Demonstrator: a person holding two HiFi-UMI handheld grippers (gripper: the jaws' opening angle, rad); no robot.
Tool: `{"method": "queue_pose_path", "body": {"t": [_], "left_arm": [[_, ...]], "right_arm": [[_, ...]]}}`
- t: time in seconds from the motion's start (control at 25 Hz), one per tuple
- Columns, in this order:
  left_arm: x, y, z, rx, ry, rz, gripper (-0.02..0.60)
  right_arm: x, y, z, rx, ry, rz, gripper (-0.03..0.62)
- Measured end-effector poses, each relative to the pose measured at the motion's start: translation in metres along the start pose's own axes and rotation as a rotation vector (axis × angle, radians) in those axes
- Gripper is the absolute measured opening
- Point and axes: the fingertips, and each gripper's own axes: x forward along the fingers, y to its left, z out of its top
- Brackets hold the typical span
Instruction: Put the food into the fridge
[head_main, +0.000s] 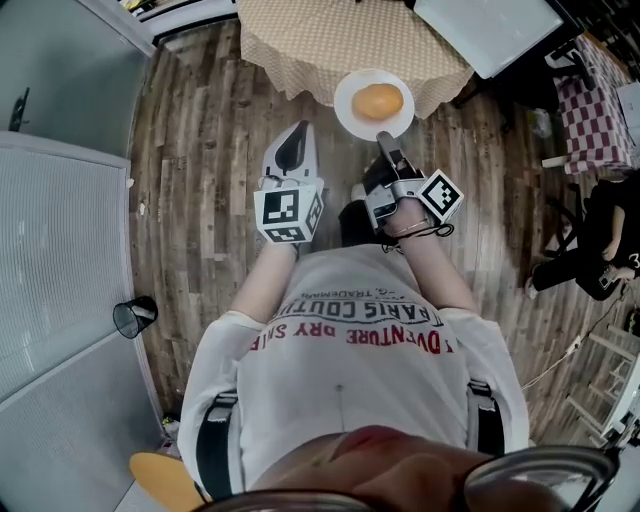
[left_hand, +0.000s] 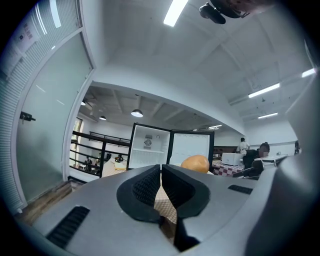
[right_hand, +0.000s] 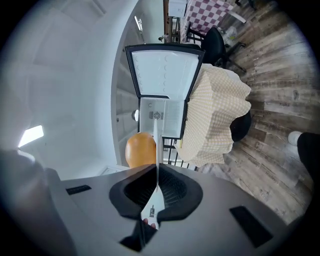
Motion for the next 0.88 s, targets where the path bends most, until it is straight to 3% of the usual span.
{"method": "queue_pose_path", "body": {"t": [0.16,0.44,0.6,0.88], "left_arm": [[0.053,0.010,0.009,-0.004,0.001,0.029,0.028],[0.160,0.018,0.021,-0.084,0.006,0.078,0.028],[0.213,0.016,0.029,-0.073,0.004,0.102,0.028],[0.269,0.021,0.027,-0.060,0.030,0.108,0.028]], "right_arm": [[0.050,0.000,0.035,0.007,0.026,0.008,0.032],[0.132,0.003,0.108,-0.010,0.093,-0.003,0.032],[0.172,0.004,0.149,-0.013,0.115,0.009,0.032],[0.219,-0.003,0.186,0.012,0.120,0.003,0.032]]}}
